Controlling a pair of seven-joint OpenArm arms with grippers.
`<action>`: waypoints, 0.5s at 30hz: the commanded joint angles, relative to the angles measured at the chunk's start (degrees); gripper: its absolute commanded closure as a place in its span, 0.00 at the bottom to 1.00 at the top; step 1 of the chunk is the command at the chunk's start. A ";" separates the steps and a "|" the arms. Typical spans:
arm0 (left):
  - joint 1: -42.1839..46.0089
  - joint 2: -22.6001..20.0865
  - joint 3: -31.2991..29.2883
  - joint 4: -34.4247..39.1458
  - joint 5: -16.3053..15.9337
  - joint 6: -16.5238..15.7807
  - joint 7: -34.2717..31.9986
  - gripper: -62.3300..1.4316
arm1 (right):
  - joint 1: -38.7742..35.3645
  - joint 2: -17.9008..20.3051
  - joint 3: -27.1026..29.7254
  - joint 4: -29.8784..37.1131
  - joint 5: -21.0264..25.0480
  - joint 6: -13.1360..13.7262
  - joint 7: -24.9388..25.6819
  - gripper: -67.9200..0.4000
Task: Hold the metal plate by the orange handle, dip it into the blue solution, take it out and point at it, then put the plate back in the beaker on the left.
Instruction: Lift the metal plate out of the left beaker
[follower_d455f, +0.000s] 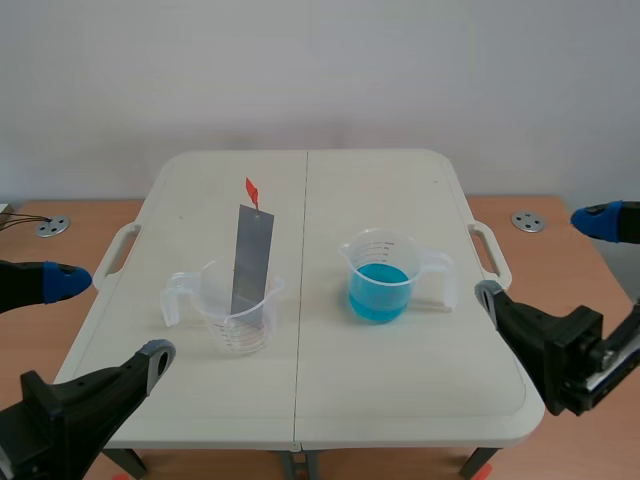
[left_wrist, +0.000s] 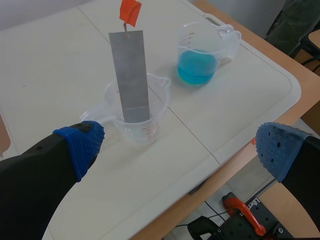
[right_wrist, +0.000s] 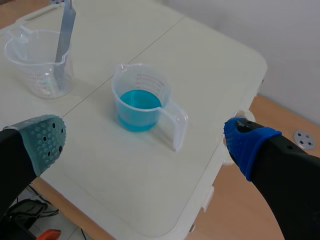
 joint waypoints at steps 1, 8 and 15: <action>-0.15 0.28 -0.13 0.92 -0.37 -0.09 -0.76 0.00 | 1.81 0.00 -1.57 0.11 -0.39 -0.20 -0.20 0.02; 4.07 0.28 -2.51 1.18 -0.35 1.36 -1.68 0.61 | 9.90 -0.02 -7.69 0.07 -1.07 -0.68 -4.13 0.02; 16.92 0.31 -9.44 1.25 0.94 1.33 -7.93 0.95 | 19.52 -1.62 -13.46 -1.81 -2.21 -0.87 -7.63 0.02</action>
